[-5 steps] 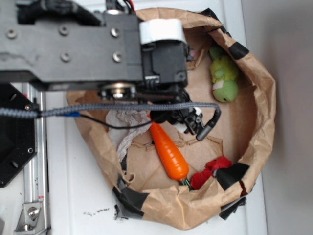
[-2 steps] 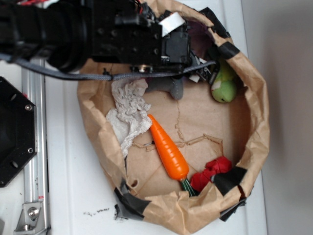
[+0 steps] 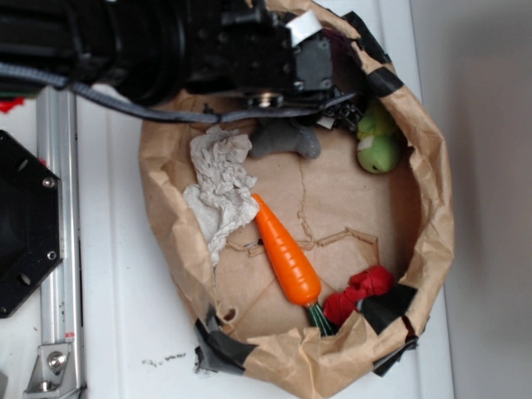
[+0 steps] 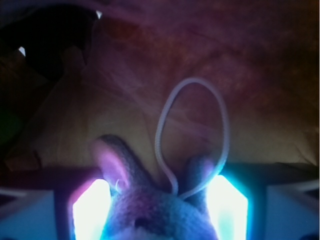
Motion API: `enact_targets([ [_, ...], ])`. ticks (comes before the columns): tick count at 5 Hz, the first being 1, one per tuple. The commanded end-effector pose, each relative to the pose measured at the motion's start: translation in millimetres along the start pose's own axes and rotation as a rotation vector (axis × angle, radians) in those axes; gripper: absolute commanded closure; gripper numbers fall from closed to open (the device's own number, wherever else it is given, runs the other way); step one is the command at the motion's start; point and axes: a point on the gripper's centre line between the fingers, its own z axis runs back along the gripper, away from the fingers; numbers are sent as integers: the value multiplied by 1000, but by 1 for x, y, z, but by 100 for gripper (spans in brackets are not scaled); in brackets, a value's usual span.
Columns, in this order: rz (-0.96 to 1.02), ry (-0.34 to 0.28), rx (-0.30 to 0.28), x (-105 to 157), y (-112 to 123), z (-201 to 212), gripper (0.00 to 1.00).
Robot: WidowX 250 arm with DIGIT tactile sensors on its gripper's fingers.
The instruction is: Grab the gray animal.
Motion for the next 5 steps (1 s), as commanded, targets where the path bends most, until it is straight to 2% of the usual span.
enact_targets([
  [1,-331,11,-109,-11,-31,104,100],
  [2,-435,-24,-217,-31,-41,161,100],
  [3,-491,-45,-253,-25,-41,190,100],
  [4,-481,-77,-275,-20,-40,178,100],
  [5,-456,-56,-253,-12,-36,171,100],
])
